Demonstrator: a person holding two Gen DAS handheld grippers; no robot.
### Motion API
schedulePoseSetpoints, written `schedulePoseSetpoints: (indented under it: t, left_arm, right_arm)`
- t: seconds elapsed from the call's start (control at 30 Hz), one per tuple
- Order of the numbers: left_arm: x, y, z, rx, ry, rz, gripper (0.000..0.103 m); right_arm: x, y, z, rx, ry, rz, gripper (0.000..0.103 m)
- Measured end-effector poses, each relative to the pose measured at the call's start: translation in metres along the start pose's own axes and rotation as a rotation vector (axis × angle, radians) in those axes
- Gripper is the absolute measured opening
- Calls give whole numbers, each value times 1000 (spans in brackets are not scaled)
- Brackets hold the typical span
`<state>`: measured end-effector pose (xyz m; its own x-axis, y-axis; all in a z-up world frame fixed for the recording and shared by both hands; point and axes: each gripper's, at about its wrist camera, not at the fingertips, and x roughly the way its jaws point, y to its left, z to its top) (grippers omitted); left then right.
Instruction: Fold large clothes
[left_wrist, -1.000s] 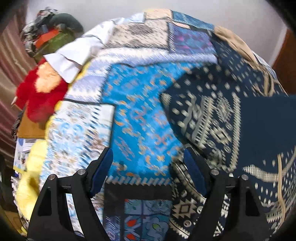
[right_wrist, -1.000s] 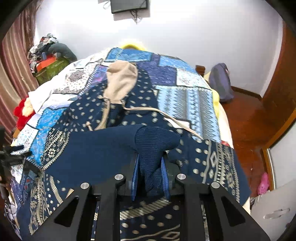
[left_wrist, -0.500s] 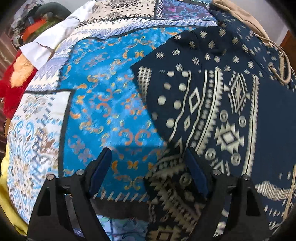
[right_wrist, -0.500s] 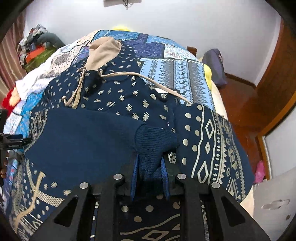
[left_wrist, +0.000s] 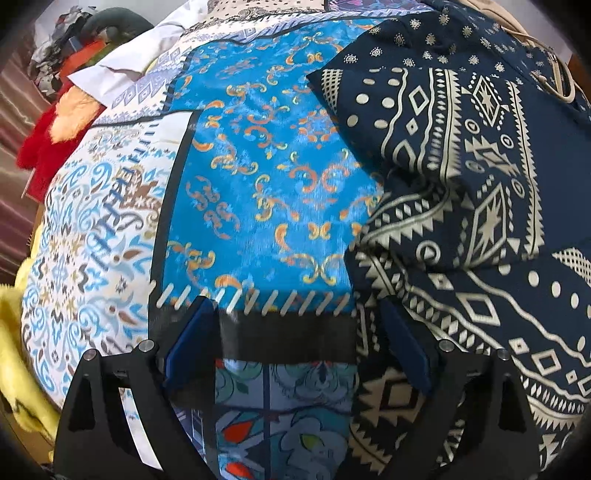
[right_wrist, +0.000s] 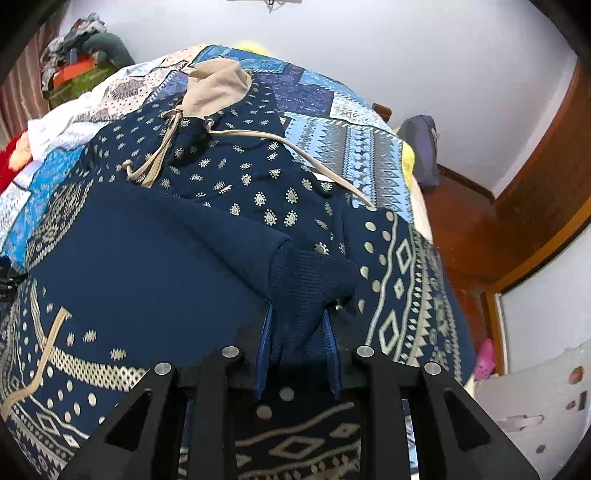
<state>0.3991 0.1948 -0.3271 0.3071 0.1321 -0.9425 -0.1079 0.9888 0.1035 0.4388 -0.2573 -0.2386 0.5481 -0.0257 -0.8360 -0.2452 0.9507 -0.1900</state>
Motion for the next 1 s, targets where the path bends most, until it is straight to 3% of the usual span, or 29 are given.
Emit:
schedulePoseSetpoints:
  t: [0.07,0.1,0.13,0.2,0.33,0.43,0.57,0.73,0.87,1.0]
  left_arm:
    - [-1,4,-6,-13,5,-10,92]
    - [-2,8,-10,-15,7,-9,92]
    - [-3,9,-12,-15,10,-4,92]
    - [-15,13,-26,-7,19,12,91]
    - [-39,1,-24,41,8,35,86]
    - [-69,-5,-14,44,-61,28,86]
    - [-113,-18,12,32,-163,-13,87]
    - [-154,-65,61,80,-259,-77,87]
    - [-152,-101,94,141,-258,-127,88]
    - [-140,-149,99,203,-219,-173,88]
  right_arm:
    - [-5,0,-3,-12,2,-29,25]
    - [-7,-1,-4,-16,-3,-57,35]
    - [-11,-1,-6,-23,-18,-112,59]
    - [-18,-1,-12,-50,-66,-183,88]
    - [-28,-11,-19,-43,-70,-148,89]
    - [-39,-29,-21,18,-82,-100,89]
    - [-50,-68,-21,162,-72,-15,90]
    - [-47,-125,-29,368,-37,93,90]
    - [-27,-168,-41,507,15,127,90]
    - [1,-200,-59,639,83,175,90]
